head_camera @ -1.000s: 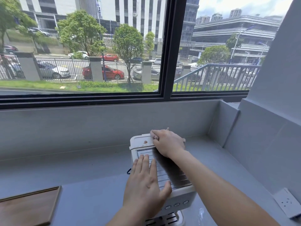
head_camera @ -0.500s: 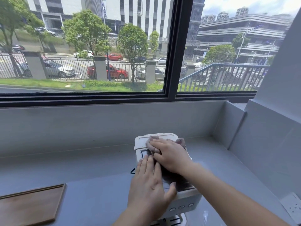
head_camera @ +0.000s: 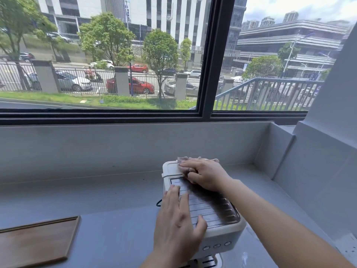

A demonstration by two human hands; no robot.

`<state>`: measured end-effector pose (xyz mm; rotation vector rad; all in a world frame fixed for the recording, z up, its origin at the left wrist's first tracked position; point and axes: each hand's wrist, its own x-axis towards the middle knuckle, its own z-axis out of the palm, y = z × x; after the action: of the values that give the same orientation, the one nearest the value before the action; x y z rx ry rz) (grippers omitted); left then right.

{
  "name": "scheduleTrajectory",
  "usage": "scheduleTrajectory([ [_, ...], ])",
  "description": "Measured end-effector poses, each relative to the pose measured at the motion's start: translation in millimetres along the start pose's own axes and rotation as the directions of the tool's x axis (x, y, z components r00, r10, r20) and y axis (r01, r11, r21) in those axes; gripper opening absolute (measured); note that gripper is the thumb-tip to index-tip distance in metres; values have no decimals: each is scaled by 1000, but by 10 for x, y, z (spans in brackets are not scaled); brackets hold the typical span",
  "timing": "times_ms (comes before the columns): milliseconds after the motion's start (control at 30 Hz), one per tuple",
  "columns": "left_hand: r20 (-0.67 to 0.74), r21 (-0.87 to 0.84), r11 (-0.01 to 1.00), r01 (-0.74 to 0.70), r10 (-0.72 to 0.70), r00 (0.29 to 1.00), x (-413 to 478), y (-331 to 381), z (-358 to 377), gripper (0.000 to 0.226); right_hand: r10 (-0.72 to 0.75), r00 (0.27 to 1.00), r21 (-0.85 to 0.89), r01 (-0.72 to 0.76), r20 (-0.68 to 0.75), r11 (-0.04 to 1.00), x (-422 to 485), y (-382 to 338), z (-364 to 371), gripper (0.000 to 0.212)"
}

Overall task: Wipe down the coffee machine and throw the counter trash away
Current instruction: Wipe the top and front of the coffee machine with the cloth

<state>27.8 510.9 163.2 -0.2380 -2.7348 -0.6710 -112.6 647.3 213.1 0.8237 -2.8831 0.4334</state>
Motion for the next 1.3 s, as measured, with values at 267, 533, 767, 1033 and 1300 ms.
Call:
scheduleTrajectory([
  [267, 37, -109, 994, -4, 8, 999, 3, -31, 15, 64, 158, 987, 95, -155, -21, 983, -269, -66, -179, 71],
  [533, -47, -168, 967, -190, 184, 982, 891, 121, -185, 51, 402, 849, 190, -356, -344, 915, -1196, -420, 235, 25],
  [767, 264, 79, 851, -520, 485, 834, 1464, 97, 79, 33, 458, 810, 162, -429, -367, 889, -1224, -430, 247, 11],
  [1033, 157, 53, 962, -267, 256, 954, 1257, -638, -250, 29, 388, 813, 82, -393, -434, 916, -1216, -406, 306, 6],
  [1300, 163, 107, 947, -303, 284, 945, 1240, -432, -149, 20, 349, 820, 36, -374, -454, 927, -1176, -432, 311, 16],
])
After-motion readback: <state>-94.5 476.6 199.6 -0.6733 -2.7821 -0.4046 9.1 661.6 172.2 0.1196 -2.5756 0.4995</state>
